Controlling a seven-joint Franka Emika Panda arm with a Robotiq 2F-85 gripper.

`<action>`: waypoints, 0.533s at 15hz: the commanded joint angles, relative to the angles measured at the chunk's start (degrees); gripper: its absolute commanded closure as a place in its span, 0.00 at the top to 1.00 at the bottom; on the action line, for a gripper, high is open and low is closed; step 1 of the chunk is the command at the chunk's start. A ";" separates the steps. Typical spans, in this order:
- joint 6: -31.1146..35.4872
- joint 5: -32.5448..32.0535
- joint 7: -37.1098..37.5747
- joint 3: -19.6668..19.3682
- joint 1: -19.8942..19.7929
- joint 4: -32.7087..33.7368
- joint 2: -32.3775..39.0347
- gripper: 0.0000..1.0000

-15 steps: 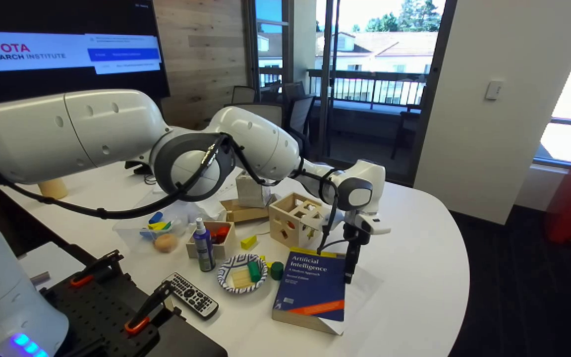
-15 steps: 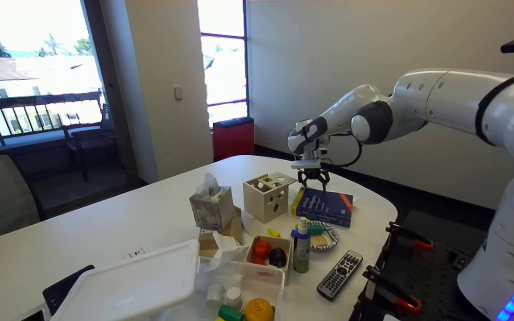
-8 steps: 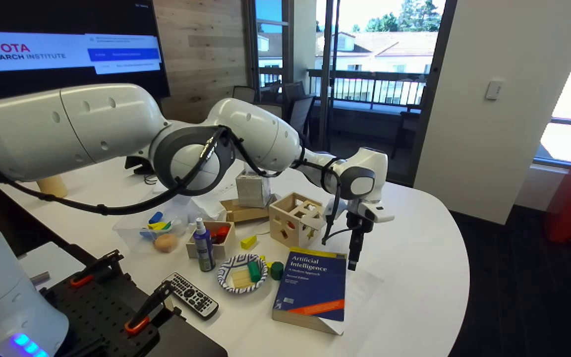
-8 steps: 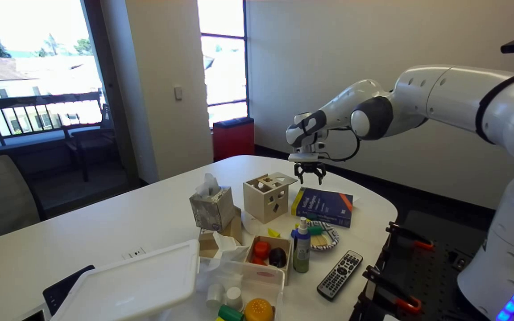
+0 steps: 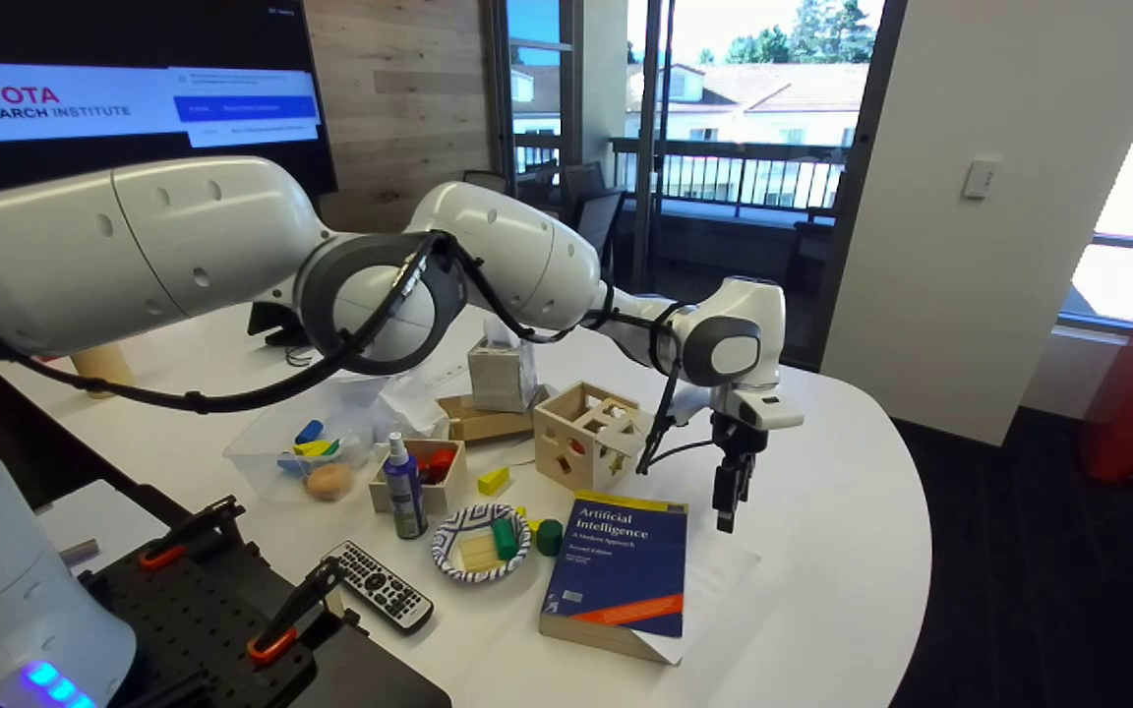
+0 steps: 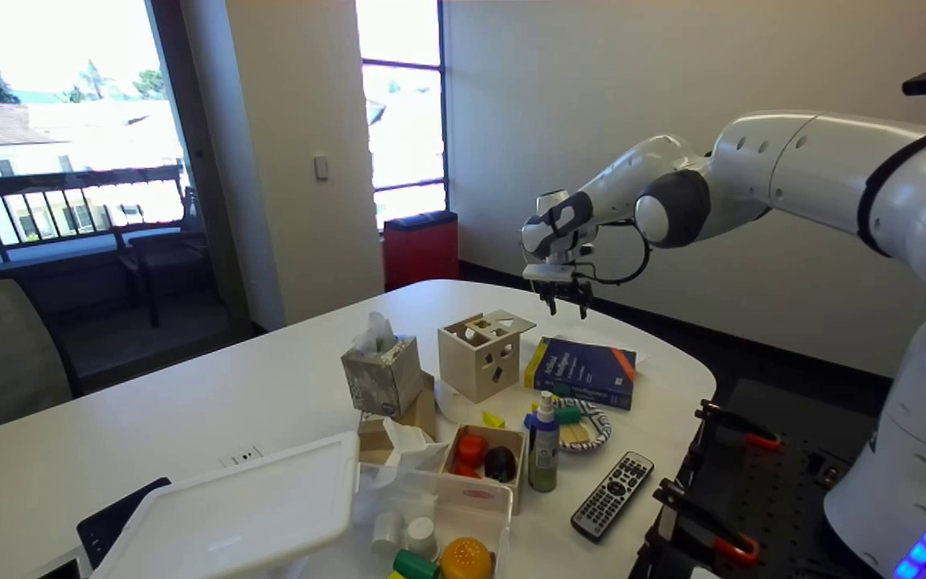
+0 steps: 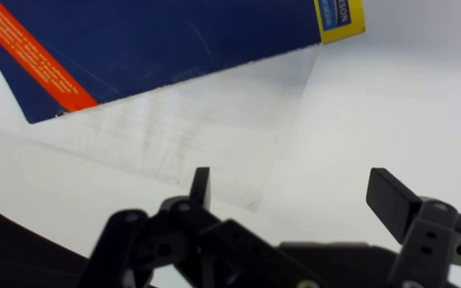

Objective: Close the book and push the paper into it

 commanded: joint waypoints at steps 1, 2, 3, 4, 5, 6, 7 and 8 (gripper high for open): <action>1.11 -0.15 6.73 -2.43 -0.06 -0.46 0.27 1.00; 0.87 -0.17 8.34 -3.05 -0.12 -0.39 0.46 1.00; 0.52 -0.26 9.96 -3.79 -0.06 -0.42 0.61 1.00; -0.33 -0.33 11.54 -4.49 -0.02 -0.49 0.76 1.00; -0.75 -0.46 13.12 -5.27 0.09 -0.56 1.01 1.00; -1.07 -0.52 14.69 -5.98 0.14 -0.70 1.24 1.00; -1.41 -0.55 16.05 -6.64 0.18 -0.86 1.45 1.00; -1.88 -0.57 17.21 -7.24 0.19 -1.13 1.60 1.00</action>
